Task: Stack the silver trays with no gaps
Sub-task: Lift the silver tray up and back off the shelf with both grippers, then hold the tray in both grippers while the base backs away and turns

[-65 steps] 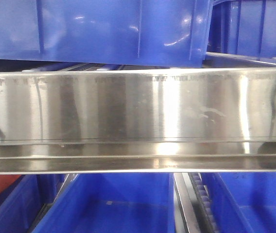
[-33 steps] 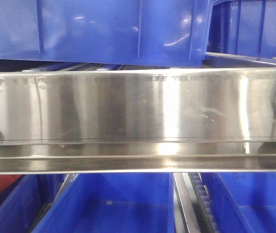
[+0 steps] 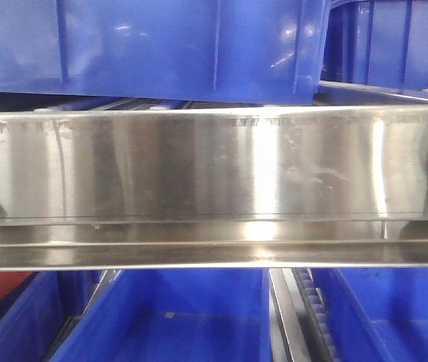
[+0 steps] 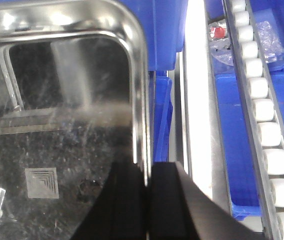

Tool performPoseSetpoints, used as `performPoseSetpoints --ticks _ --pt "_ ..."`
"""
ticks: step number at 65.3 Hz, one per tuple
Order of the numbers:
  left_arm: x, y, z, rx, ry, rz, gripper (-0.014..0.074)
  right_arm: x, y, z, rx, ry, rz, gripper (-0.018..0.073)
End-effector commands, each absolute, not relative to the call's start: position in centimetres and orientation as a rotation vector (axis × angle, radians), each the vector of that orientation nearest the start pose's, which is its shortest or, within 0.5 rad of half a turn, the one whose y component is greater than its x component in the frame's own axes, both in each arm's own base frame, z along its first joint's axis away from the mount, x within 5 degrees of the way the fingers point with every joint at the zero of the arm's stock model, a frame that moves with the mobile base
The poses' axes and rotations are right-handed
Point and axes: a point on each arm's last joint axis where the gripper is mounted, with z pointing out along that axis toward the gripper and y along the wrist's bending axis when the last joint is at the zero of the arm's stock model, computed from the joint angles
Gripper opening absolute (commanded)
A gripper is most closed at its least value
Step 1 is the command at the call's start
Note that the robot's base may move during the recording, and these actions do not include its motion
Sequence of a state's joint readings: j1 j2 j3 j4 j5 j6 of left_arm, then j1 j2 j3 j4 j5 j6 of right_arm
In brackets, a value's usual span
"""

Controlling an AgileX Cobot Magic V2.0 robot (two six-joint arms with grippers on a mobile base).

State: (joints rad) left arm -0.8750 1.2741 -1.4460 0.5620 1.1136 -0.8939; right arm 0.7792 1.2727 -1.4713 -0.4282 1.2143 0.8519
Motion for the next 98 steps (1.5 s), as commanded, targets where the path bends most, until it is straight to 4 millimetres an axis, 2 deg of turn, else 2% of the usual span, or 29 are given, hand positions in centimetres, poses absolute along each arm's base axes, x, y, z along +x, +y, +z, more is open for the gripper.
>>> performPoseSetpoints --ticks 1,98 --pt "18.86 -16.6 44.04 0.073 2.204 -0.298 -0.0016 19.71 14.6 43.8 0.045 2.315 0.266 -0.0078" --pt "18.9 -16.56 44.08 0.074 2.198 -0.29 -0.0016 19.71 14.6 43.8 0.045 2.315 0.266 -0.0078"
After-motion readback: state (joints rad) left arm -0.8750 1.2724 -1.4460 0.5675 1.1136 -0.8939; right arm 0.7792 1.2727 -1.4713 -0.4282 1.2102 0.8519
